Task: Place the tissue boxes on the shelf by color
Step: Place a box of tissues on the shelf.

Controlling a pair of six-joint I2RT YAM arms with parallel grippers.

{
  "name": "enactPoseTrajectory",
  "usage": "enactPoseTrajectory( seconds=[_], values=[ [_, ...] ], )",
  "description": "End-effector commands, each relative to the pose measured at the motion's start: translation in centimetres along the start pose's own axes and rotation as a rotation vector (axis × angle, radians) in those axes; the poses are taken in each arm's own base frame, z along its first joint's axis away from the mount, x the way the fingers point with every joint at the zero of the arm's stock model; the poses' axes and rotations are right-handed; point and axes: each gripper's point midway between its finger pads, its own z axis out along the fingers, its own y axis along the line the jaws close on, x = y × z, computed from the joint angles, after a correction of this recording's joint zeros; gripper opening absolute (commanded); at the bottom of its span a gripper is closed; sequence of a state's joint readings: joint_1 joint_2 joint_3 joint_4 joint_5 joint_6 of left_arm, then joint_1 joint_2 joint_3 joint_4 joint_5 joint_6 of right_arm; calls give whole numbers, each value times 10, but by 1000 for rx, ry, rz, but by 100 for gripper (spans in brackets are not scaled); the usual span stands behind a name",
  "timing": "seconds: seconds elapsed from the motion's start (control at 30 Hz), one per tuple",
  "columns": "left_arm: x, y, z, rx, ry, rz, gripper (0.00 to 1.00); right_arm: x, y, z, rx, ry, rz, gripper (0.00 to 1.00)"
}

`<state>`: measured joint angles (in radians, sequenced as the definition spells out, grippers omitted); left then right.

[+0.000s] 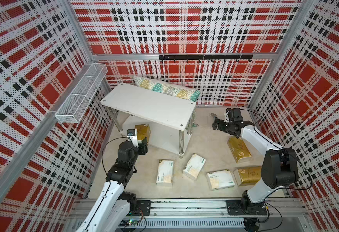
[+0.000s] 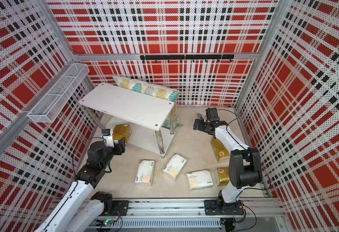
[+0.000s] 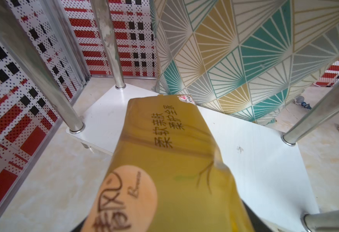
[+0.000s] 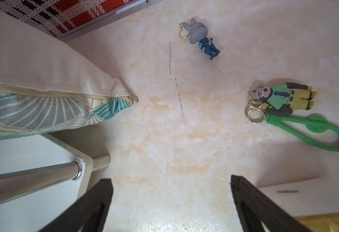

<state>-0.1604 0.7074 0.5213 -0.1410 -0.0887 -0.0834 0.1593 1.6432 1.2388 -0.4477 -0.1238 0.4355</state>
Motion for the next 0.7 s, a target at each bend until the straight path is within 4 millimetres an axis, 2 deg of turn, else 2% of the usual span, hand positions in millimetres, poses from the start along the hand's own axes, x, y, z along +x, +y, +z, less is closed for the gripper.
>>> enactPoseTrajectory(
  seconds=[0.0, 0.27, 0.43, 0.67],
  values=[
    [-22, -7, -2, 99, -109, 29, 71, -2, 11, -3, -40, -24, -14, 100],
    [-18, 3, 9, 201, -163, 56, 68, 0, 15, -4, -52, -28, -30, 100],
    [-21, 21, 22, 200, -171, 74, 68, -6, 23, -6, -71, -46, -41, 100],
    [-28, 28, 41, 219, -165, 104, 67, -22, 30, -3, -78, -90, -55, 100]
  ],
)
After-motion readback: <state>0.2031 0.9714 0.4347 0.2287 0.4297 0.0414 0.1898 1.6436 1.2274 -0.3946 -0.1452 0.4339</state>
